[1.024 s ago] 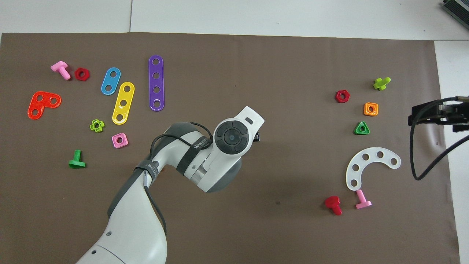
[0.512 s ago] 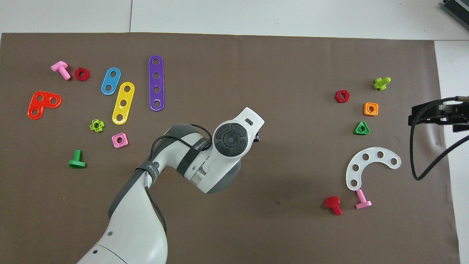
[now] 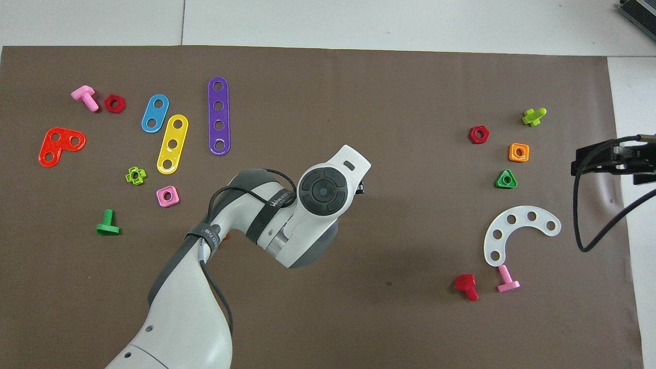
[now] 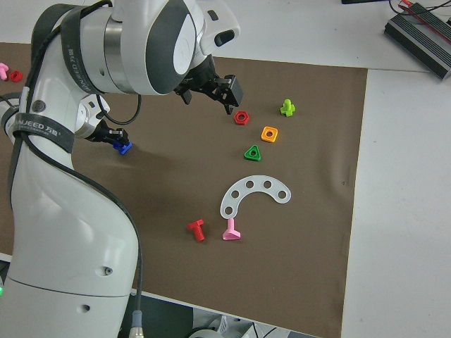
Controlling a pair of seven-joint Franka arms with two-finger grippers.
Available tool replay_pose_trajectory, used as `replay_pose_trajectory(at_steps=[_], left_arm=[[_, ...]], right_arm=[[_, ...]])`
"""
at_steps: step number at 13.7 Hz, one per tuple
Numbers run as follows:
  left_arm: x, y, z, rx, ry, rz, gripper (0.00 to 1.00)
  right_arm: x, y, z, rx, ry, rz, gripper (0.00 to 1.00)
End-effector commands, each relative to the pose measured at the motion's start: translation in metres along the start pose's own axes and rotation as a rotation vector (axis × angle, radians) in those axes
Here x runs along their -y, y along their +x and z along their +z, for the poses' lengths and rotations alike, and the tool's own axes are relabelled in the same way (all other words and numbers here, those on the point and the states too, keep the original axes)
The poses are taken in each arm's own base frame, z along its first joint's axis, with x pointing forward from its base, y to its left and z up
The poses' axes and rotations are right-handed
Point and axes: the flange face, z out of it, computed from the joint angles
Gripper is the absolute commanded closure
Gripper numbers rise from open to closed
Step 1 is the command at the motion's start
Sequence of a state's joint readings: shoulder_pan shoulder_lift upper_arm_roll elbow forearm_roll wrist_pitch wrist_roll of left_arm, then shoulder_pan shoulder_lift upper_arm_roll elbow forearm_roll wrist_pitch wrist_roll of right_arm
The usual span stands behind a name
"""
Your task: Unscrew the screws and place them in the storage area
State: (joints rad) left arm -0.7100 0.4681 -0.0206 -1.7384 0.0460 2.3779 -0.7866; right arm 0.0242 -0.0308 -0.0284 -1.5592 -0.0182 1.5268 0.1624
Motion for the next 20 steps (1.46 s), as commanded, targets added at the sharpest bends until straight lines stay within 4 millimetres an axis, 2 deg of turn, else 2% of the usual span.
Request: replay_pose_trajectory(at_steps=[1,6,7,9,13,18,20], left_arm=[[-0.001,-0.002,-0.019,-0.008,0.022,-0.010,0.80],[0.008,0.000,-0.067,-0.008,0.032,-0.019,0.79],[0.014,0.001,-0.079,-0.004,0.039,-0.018,0.78],[0.032,0.004,-0.088,0.003,0.055,-0.031,0.77],[0.094,0.022,-0.073,0.024,0.083,0.026,0.77],[0.186,0.038,-0.036,-0.055,0.047,0.094,0.77],[0.220,0.047,-0.031,-0.057,0.058,0.142,0.76]], right_arm=[[-0.001,-0.005,-0.002,0.006,0.007,-0.024,0.00],[-0.001,-0.005,-0.002,0.006,0.007,-0.024,0.00],[-0.001,-0.005,-0.002,0.006,0.007,-0.024,0.00],[-0.001,-0.005,-0.002,0.006,0.007,-0.024,0.00],[-0.001,-0.005,-0.002,0.006,0.007,-0.024,0.00],[-0.001,-0.005,-0.002,0.006,0.007,-0.024,0.00],[0.000,-0.007,-0.002,0.015,0.007,-0.029,0.00]])
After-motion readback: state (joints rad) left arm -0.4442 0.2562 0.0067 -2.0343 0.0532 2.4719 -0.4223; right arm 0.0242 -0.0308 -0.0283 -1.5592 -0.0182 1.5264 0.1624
